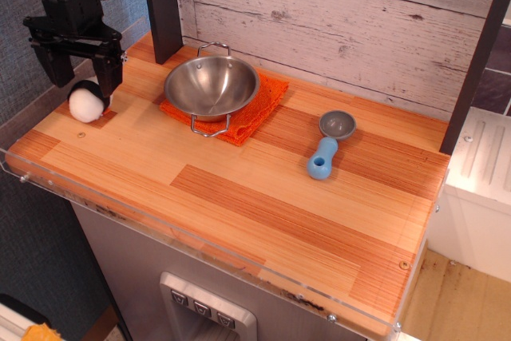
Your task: Put the sushi to the left of the pot.
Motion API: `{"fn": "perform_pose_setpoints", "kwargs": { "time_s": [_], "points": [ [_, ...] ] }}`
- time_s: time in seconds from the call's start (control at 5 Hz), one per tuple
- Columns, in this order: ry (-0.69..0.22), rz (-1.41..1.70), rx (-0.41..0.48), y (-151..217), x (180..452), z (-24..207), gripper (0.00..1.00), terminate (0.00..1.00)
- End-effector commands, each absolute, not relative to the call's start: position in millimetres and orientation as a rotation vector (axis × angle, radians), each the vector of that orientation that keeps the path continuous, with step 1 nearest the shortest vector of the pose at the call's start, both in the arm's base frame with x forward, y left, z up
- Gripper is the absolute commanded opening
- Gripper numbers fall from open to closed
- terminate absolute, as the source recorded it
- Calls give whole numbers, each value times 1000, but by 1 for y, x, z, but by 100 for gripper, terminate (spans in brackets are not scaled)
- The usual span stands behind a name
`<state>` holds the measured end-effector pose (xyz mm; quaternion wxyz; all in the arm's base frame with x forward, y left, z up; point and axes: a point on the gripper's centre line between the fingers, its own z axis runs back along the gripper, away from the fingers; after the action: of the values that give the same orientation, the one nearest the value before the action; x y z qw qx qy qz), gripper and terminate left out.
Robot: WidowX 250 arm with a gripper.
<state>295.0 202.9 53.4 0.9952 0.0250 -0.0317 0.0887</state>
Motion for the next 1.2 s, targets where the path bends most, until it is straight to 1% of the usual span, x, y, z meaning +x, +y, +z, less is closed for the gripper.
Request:
{"fn": "perform_pose_setpoints", "kwargs": {
  "time_s": [0.0,0.2,0.4,0.6,0.8,1.0],
  "points": [
    [-104,157,95,201,299,79,100,0],
    [-119,196,74,185,297,92,100,0],
    [-124,121,77,165,300,102,100,0],
    [-115,74,78,134,308,112,100,0],
    [-117,44,80,108,314,113,100,0],
    [-128,68,69,105,313,112,100,0]
  ]
}}
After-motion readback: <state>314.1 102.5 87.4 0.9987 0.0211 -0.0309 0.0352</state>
